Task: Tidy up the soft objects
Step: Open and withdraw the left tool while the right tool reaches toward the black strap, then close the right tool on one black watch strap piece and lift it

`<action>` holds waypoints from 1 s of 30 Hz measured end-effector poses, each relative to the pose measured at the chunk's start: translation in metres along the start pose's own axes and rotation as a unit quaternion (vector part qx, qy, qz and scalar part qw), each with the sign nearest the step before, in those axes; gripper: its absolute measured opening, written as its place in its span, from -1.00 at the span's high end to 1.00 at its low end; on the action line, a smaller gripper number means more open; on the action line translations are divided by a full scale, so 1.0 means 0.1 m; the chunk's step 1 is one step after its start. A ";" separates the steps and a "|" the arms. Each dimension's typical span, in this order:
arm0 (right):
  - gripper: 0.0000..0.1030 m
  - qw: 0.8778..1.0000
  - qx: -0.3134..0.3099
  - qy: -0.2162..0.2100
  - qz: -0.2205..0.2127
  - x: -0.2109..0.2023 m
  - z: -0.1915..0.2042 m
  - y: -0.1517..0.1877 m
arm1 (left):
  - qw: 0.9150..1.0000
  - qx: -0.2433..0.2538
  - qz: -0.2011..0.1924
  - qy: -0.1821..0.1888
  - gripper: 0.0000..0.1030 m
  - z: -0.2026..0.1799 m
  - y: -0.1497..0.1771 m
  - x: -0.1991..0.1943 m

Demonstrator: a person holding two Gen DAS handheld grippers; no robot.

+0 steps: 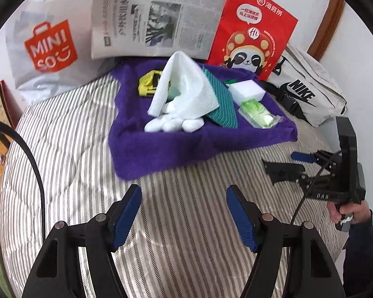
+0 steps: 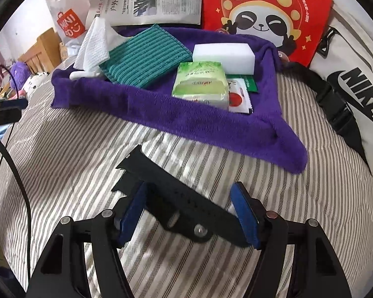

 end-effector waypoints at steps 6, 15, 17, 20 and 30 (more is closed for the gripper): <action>-0.09 1.000 -0.004 0.009 0.001 0.07 -0.05 -0.12 | 1.000 -0.008 -0.004 0.007 -0.34 0.04 0.05 -0.05; 0.39 0.999 -0.046 0.002 0.028 0.12 -0.03 -0.21 | 1.000 -0.013 -0.013 0.018 -0.34 0.08 0.09 -0.15; 0.51 0.998 -0.044 0.005 0.047 0.11 -0.08 -0.22 | 1.000 -0.013 -0.012 0.020 -0.34 0.07 0.10 -0.15; 0.66 0.997 -0.018 -0.006 0.069 0.06 -0.15 -0.19 | 1.000 -0.009 -0.011 0.024 -0.34 0.04 0.13 -0.15; 0.59 0.995 0.018 -0.013 0.096 -0.08 0.00 0.06 | 0.999 0.001 -0.003 0.034 -0.34 -0.06 0.21 -0.12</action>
Point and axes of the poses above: each gripper's, at about its wrist camera, not at the fingertips, and x roughly the way its jaws point, z to its left, y to its underside, the point moved 5 cm from there along x, roughly the way its jaws point, and after that the axes turned 8 degrees about -x, right-handed, at the moved point
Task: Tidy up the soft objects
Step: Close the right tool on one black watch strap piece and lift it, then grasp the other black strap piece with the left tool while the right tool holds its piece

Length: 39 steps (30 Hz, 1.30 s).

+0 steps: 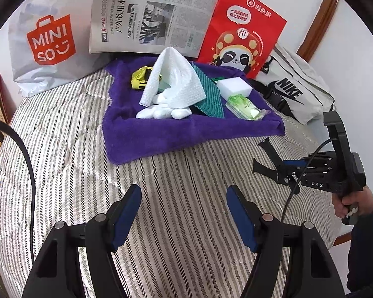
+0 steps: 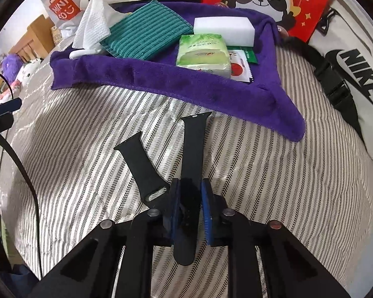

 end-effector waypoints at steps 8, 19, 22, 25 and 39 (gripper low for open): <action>0.68 0.999 -0.015 0.035 -0.021 0.00 0.18 -0.09 | 1.000 0.004 0.013 0.001 -0.34 -0.04 0.04 0.06; 0.94 0.999 -0.010 -0.013 -0.045 -0.02 0.30 -0.14 | 1.000 0.008 0.024 -0.004 -0.34 -0.08 0.07 0.10; 0.94 0.999 -0.020 0.000 -0.043 0.04 0.37 -0.16 | 1.000 0.005 0.027 -0.004 -0.34 -0.08 0.06 0.12; 0.94 0.999 -0.019 0.002 -0.050 0.03 0.38 -0.18 | 1.000 0.009 0.029 0.000 -0.34 -0.12 0.06 0.14; 0.94 0.995 0.060 0.035 -0.069 -0.38 -0.25 0.32 | 0.995 0.055 0.071 -0.034 -0.34 -0.95 0.04 0.72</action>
Point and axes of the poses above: each gripper's, at about its wrist camera, not at the fingertips, and x roughly the way its jaws point, z to its left, y to its underside, the point moved 5 cm from there along x, roughly the way its jaws point, and after that the axes turned 8 degrees about -x, right-handed, at the moved point
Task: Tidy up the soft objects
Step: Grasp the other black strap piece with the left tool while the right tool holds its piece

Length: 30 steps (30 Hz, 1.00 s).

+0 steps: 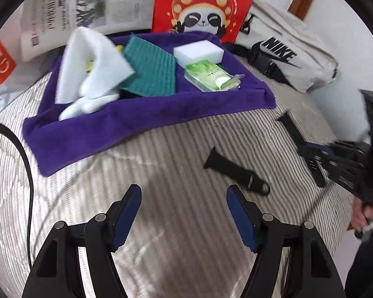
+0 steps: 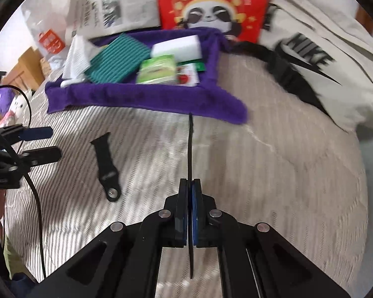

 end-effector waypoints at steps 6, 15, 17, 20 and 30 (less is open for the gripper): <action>0.94 1.000 0.024 0.008 -0.012 -0.18 -0.35 0.19 | 0.999 0.004 0.021 -0.027 -0.34 -0.39 -0.13 0.27; 0.94 0.999 0.045 0.000 -0.028 -0.25 -0.65 0.41 | 0.993 0.030 0.031 -0.109 -0.45 -0.72 -0.13 0.55; 0.94 0.998 0.052 -0.002 -0.030 -0.25 -0.69 0.45 | 0.991 0.043 0.027 -0.122 -0.47 -0.75 -0.11 0.54; 0.94 0.997 0.061 -0.006 -0.038 -0.26 -0.71 0.49 | 0.990 0.051 0.030 -0.125 -0.48 -0.66 -0.02 0.46; 0.94 0.997 0.049 -0.030 -0.056 -0.29 -0.48 0.43 | 0.994 0.015 0.036 -0.104 -0.48 -0.14 0.30 0.20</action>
Point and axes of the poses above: each gripper's, at about its wrist camera, not at the fingertips, and x roughly the way its jaws point, z to its left, y to its underside, the point moved 5 cm from there along x, roughly the way its jaws point, and after that the axes turned 8 degrees about -x, right-handed, at the moved point
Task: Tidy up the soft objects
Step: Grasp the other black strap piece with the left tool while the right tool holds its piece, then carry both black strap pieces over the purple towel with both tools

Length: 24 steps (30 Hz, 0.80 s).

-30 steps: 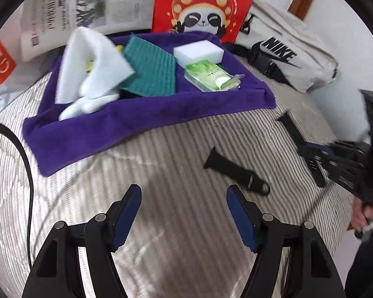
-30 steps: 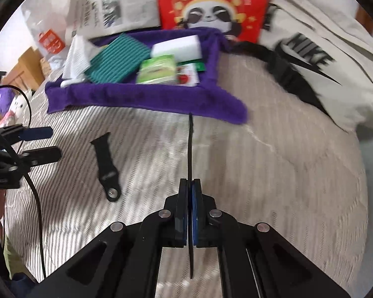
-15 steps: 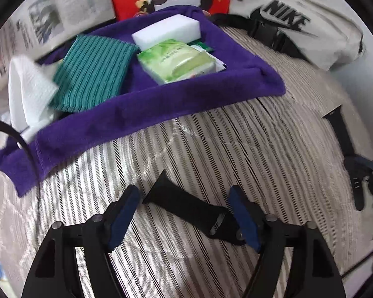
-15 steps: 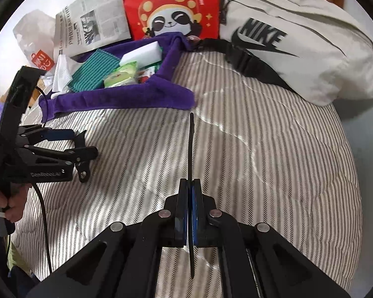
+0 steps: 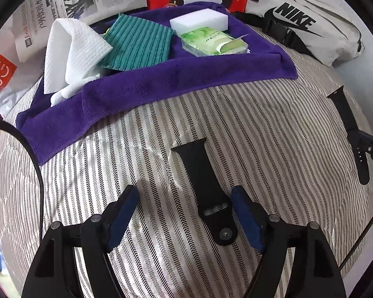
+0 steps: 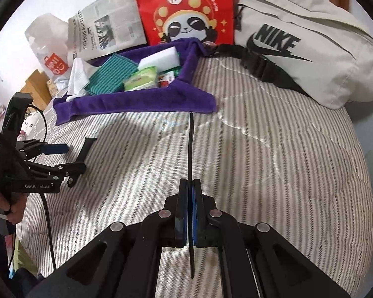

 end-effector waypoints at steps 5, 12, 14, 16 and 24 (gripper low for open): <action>0.94 1.000 -0.009 -0.007 0.002 0.04 0.13 -0.04 | 1.000 0.007 -0.020 0.009 -0.22 -0.15 -0.04 0.02; 0.94 1.000 -0.015 -0.013 0.005 0.07 0.21 -0.04 | 0.999 -0.005 -0.027 0.026 0.60 -0.07 0.04 -0.06; 0.94 1.000 -0.013 -0.013 0.007 0.09 0.22 -0.05 | 0.999 0.001 -0.027 0.021 0.60 -0.06 0.05 -0.05; 0.94 1.000 -0.012 -0.015 0.009 0.11 0.22 -0.04 | 0.999 0.003 -0.027 0.020 0.60 -0.04 0.00 -0.01; 0.94 1.000 -0.014 -0.016 0.012 0.13 0.28 -0.07 | 0.999 0.002 -0.027 0.020 0.61 -0.14 -0.10 0.08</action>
Point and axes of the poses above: each gripper's, at about its wrist camera, not at the fingertips, and x roughly the way its jaws point, z to its left, y to its underside, the point moved 5 cm from there along x, roughly the way its jaws point, and after that the axes turned 8 degrees about -x, right-handed, at the moved point
